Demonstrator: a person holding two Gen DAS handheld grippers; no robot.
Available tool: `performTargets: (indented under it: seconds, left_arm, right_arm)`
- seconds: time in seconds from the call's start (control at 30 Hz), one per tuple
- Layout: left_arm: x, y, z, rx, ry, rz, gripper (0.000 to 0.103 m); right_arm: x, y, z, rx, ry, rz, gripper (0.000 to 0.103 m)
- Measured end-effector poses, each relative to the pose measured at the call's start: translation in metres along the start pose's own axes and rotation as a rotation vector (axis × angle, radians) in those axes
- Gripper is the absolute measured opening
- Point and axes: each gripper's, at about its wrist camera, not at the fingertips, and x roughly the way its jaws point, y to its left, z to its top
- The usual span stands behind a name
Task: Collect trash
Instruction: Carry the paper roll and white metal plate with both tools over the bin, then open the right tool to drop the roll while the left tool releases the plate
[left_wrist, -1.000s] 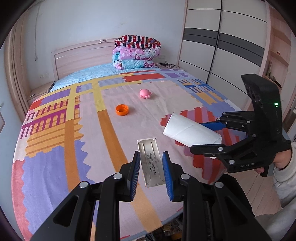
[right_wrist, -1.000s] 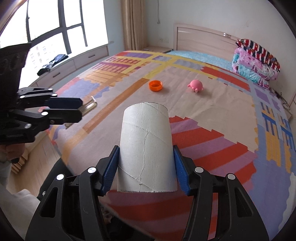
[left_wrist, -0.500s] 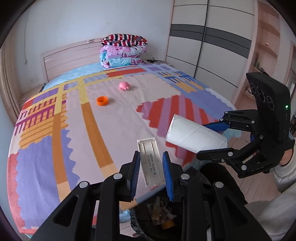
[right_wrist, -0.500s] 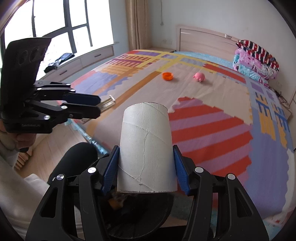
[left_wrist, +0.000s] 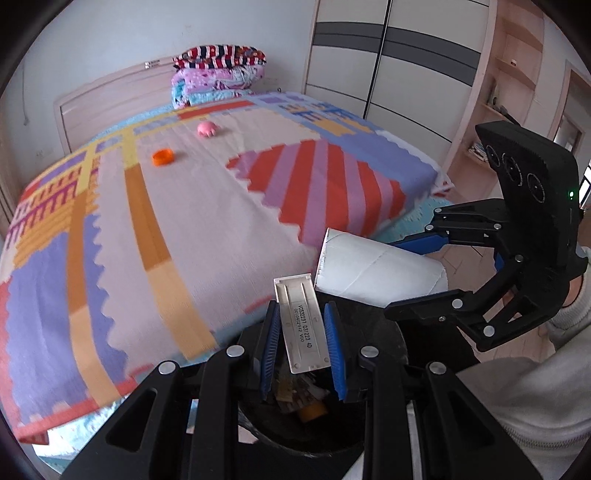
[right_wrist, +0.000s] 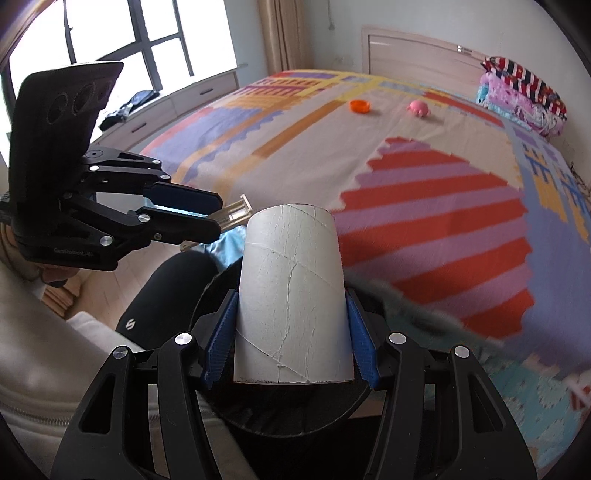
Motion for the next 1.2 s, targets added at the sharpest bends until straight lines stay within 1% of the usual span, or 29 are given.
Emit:
performTargets:
  seconds: [0.2,0.43,0.7,0.87,1.0,1.07,1.1,1.2]
  left_arm:
    - [0.021,0.000,-0.019,-0.031,0.067,-0.030,0.024]
    - [0.055,0.008,-0.038,-0.082,0.147,-0.056,0.024]
    - [0.094,0.018,-0.057,-0.121,0.236,-0.055,0.024]
    - [0.109,0.018,-0.062,-0.128,0.271,-0.042,0.024]
    - [0.112,0.018,-0.063,-0.137,0.286,-0.034,0.024]
    - [0.113,0.017,-0.064,-0.145,0.293,-0.041,0.025]
    - [0.114,0.016,-0.064,-0.147,0.302,-0.045,0.025]
    - [0.118,0.016,-0.064,-0.149,0.316,-0.029,0.027]
  right_arm:
    - [0.022,0.001,-0.021,0.029,0.074,0.015,0.056]
    - [0.057,-0.006,-0.036,0.082,0.154,0.005,0.056]
    - [0.102,-0.013,-0.046,0.132,0.236,-0.015,0.056]
    - [0.112,-0.017,-0.049,0.151,0.259,-0.013,0.057]
    - [0.114,-0.017,-0.050,0.141,0.255,0.004,0.057]
    - [0.115,-0.016,-0.050,0.141,0.255,-0.001,0.060]
    - [0.115,-0.016,-0.051,0.140,0.255,-0.004,0.064]
    - [0.113,-0.015,-0.049,0.138,0.245,-0.003,0.065]
